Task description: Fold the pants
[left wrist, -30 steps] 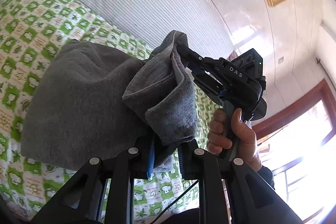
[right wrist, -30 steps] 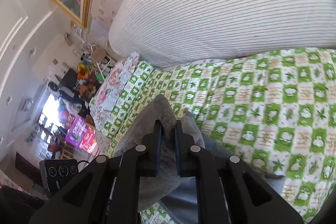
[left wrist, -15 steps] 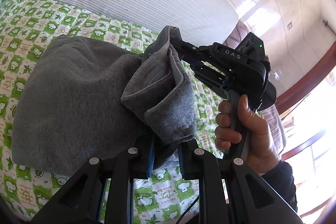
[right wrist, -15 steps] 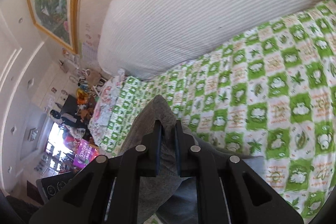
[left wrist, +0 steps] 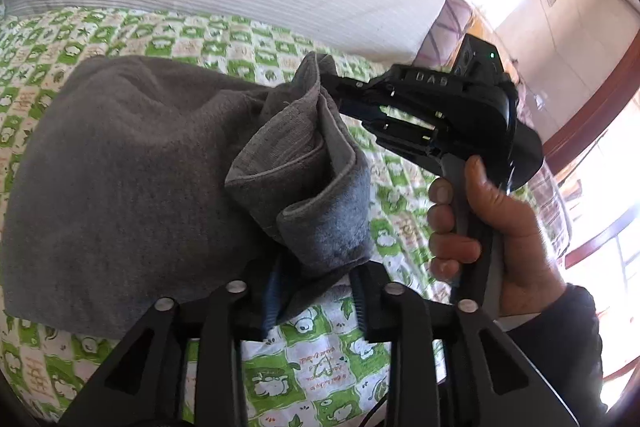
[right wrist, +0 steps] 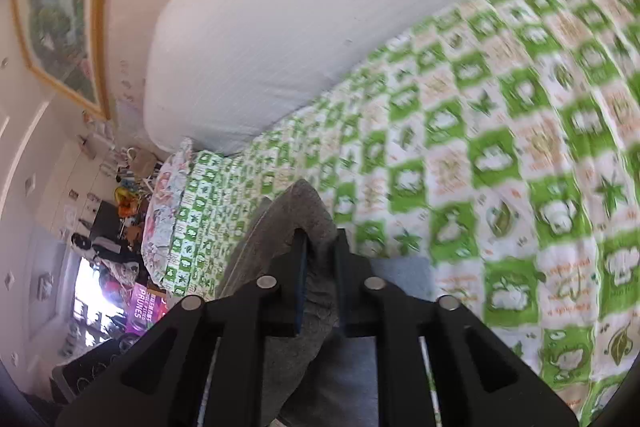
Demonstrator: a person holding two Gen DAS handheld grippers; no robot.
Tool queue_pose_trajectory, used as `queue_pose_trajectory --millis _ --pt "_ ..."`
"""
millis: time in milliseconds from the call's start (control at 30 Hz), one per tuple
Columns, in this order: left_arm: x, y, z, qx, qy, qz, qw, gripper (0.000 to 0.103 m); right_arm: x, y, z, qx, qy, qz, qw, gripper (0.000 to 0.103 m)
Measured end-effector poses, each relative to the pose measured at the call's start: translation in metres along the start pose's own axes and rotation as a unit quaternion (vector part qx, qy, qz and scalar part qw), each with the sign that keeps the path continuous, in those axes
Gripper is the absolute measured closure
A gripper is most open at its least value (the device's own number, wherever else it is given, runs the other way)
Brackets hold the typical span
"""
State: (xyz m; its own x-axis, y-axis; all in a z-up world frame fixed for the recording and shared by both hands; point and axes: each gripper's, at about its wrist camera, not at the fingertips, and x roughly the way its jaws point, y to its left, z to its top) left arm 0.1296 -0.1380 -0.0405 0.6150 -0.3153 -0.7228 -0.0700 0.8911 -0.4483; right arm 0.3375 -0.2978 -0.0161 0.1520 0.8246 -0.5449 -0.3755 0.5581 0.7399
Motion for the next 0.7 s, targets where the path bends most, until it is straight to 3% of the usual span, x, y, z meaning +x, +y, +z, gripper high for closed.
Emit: queue_pose_trajectory --millis 67,200,333,500,567,633,700 --pt "0.000 -0.004 -0.002 0.009 0.003 -0.001 1.0000 0.053 -0.005 -0.007 -0.003 0.020 -0.003 -0.009 1.000 0.077" --pt "-0.003 -0.014 -0.007 0.030 0.003 0.001 0.9996 0.042 -0.031 -0.013 -0.006 0.034 -0.035 -0.038 0.998 0.076" --pt "-0.014 -0.015 -0.013 0.033 0.002 -0.014 0.9993 0.039 -0.064 -0.009 -0.017 0.034 -0.082 -0.037 0.995 0.074" --pt "-0.041 -0.002 -0.022 0.023 -0.002 -0.025 0.9994 0.037 -0.080 0.017 -0.036 0.001 -0.104 -0.048 0.993 0.070" --pt "-0.052 0.005 -0.024 0.019 -0.006 -0.022 0.9995 0.037 -0.083 0.030 -0.046 -0.015 -0.112 -0.047 0.992 0.055" --pt "-0.064 0.020 -0.023 0.007 -0.015 -0.016 0.9997 0.037 -0.083 0.042 -0.058 -0.022 -0.117 -0.035 0.992 0.048" --pt "-0.075 0.037 -0.020 -0.012 -0.021 -0.011 0.9996 0.036 -0.081 0.058 -0.073 -0.041 -0.114 -0.040 0.992 0.048"
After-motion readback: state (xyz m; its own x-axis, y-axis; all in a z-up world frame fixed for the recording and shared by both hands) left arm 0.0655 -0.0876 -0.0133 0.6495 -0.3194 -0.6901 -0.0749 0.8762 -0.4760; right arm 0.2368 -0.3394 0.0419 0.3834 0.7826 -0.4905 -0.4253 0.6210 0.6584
